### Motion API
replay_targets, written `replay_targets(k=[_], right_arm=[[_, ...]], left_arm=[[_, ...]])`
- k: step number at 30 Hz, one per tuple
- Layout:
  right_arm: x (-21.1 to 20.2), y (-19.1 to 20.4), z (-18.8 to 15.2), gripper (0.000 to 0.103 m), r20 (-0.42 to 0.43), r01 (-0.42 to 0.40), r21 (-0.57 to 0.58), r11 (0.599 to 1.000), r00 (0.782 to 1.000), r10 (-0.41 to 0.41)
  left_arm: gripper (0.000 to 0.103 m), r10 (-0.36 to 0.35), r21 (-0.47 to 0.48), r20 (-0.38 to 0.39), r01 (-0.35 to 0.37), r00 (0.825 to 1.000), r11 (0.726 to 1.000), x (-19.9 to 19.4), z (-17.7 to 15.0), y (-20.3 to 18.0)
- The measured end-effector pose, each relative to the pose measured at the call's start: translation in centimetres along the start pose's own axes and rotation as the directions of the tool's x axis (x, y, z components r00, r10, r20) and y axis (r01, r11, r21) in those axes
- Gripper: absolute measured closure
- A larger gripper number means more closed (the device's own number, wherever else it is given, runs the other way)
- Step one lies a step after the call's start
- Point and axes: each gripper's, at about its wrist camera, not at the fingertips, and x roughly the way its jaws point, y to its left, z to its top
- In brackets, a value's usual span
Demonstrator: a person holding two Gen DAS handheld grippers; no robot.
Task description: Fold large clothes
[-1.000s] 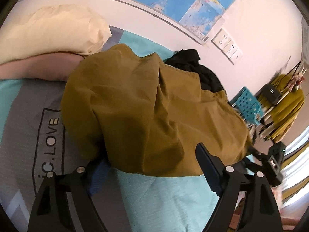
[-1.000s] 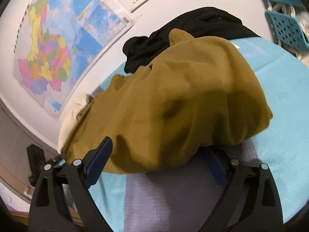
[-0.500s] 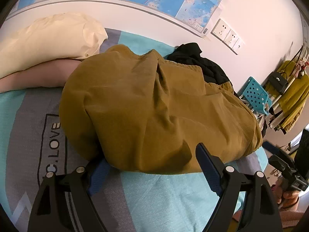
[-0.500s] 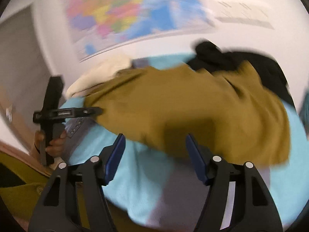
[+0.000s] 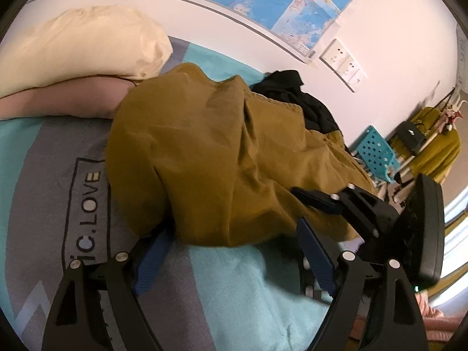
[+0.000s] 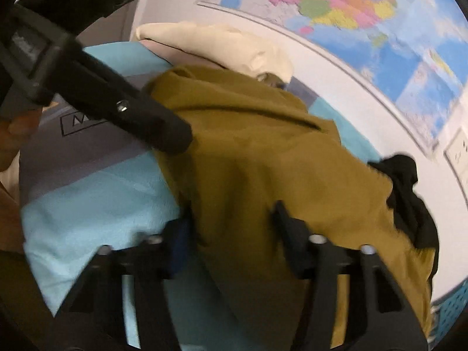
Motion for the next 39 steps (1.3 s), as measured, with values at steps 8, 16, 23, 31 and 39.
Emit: replay_targets(k=[8, 16, 23, 31, 39], right_arm=[[-2.2, -5.4, 0.9, 0.087, 0.11, -0.184, 0.311, 0.932, 0.981, 0.157], [-3.8, -5.6, -1.5, 0.067, 0.145, -0.281, 0.433, 0.857, 0.96, 0.241], [-12.4, -10.7, -14.1, 0.033, 0.217, -0.302, 0.78, 0.548, 0.952, 0.216], [-14.5, -14.2, -23.7, 0.016, 0.106, -0.107, 0.967, 0.233, 0.994, 0.015], [-10.5, -16.3, -20.9, 0.01, 0.086, -0.064, 0.972, 0.228, 0.992, -0.089]], left_arm=[[0.017, -0.171, -0.061, -0.073, 0.167, 0.983, 0.984, 1.7, -1.0, 0.3], [0.01, -0.204, -0.258, 0.072, 0.215, 0.976, 0.942, 2.8, 3.0, 3.2], [0.02, -0.113, -0.258, 0.072, 0.128, 0.991, 0.958, 3.3, 3.2, 3.6], [0.026, -0.043, -0.192, 0.043, 0.051, 0.998, 0.98, 3.2, 3.5, 3.2], [0.026, -0.021, -0.176, 0.016, 0.023, 1.0, 0.984, 3.6, 3.4, 3.5]])
